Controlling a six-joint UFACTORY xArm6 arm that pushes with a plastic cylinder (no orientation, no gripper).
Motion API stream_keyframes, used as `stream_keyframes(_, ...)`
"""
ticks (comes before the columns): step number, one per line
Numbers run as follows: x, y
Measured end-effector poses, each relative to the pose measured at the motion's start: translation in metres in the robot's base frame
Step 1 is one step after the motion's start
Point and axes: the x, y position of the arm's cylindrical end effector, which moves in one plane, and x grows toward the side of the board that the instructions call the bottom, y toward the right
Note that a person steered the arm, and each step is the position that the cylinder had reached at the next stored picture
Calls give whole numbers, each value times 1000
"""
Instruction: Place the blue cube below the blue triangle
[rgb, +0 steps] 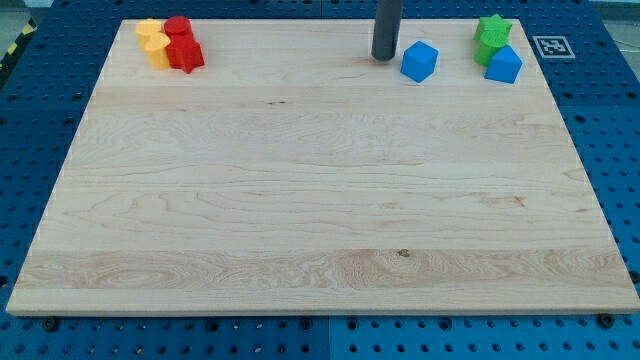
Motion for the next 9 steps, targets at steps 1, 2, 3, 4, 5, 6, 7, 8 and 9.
stream_keyframes(1, 18, 23)
stream_keyframes(2, 30, 39)
stream_keyframes(3, 31, 39)
stream_keyframes(4, 17, 39)
stream_keyframes(5, 11, 39)
stream_keyframes(6, 24, 45)
stream_keyframes(7, 24, 45)
stream_keyframes(8, 16, 45)
stream_keyframes(9, 6, 48)
